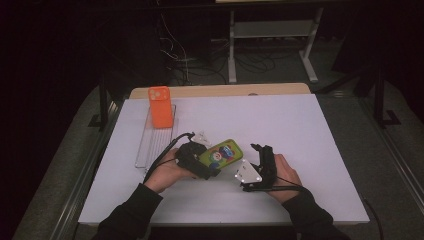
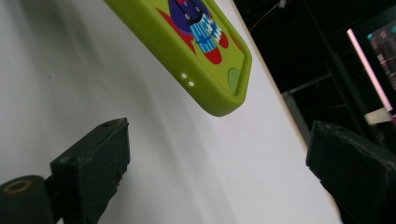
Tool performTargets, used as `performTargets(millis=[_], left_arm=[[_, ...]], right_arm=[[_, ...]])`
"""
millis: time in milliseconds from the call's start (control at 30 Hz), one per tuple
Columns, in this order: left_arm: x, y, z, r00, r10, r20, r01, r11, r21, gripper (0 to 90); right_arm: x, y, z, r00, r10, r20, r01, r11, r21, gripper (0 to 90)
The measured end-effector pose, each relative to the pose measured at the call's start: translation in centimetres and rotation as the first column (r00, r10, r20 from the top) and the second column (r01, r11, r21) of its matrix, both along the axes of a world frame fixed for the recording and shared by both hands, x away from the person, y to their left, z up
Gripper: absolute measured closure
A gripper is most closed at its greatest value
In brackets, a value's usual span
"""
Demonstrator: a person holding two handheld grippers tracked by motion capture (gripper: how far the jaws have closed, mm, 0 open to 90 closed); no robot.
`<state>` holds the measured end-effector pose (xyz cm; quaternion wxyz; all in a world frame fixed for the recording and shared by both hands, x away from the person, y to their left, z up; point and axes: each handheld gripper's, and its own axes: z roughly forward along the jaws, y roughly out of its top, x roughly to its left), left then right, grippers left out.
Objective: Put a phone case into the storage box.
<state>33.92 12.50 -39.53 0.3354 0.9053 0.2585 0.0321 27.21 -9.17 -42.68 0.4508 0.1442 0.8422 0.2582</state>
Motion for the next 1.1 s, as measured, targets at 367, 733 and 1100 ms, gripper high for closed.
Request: performTargets(millis=[367,733,1100], left_arm=[[0.0,0.0,-0.1,1.0000,0.000,-0.009,0.000,1.0000,0.005,15.5],[0.1,0.1,0.1,0.9998,-0.017,-0.007,0.017,0.9995,0.025,15.5],[0.0,-0.1,0.2,0.9993,-0.036,-0.008,0.036,0.9989,0.031,15.5]], right_arm=[[-0.4,0.5,-0.4,0.9879,0.063,0.142,-0.042,0.988,-0.146,5.5],[-1.0,1.6,-1.0,0.9500,0.151,0.273,-0.064,0.950,-0.304,6.1],[-1.3,3.1,-1.3,0.9107,0.209,0.356,-0.062,0.922,-0.383,14.5]])
